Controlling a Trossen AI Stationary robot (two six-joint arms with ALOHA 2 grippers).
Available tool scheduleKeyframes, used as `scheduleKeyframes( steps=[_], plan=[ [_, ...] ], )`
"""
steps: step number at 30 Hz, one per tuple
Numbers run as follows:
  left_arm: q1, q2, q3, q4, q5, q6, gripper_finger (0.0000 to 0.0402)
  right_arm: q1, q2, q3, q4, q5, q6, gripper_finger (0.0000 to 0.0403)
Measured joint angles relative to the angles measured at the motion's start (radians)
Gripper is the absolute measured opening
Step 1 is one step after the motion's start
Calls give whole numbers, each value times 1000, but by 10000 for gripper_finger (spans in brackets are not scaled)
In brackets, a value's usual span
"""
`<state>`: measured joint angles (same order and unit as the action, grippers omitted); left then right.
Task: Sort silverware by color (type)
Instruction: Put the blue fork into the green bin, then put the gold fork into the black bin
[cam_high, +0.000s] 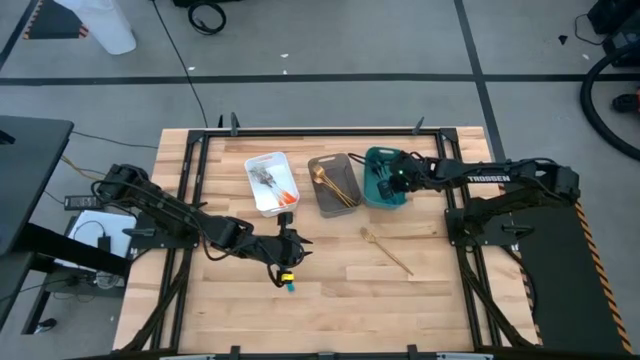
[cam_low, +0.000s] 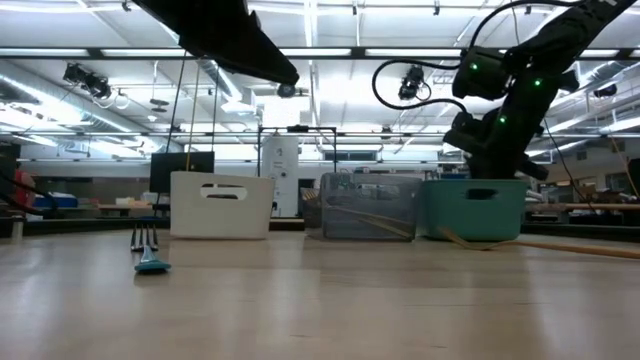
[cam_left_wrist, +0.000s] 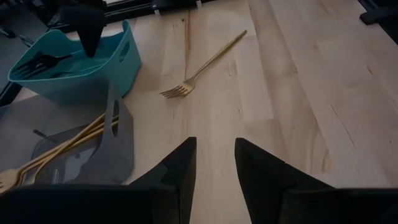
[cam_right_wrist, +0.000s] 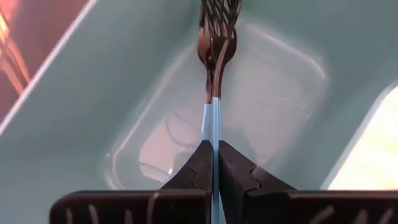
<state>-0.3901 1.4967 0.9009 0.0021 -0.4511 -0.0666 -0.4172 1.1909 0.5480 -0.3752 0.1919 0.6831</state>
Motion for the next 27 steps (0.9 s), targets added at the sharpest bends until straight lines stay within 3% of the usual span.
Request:
scheduleKeyframes(
  steps=[11,27],
  plan=[
    [0,1,0,-38,0,-1,118,18,0,0,-77,59,24,20],
    [0,1,0,-45,0,-27,118,18,0,3,-76,88,-17,87]
  ],
)
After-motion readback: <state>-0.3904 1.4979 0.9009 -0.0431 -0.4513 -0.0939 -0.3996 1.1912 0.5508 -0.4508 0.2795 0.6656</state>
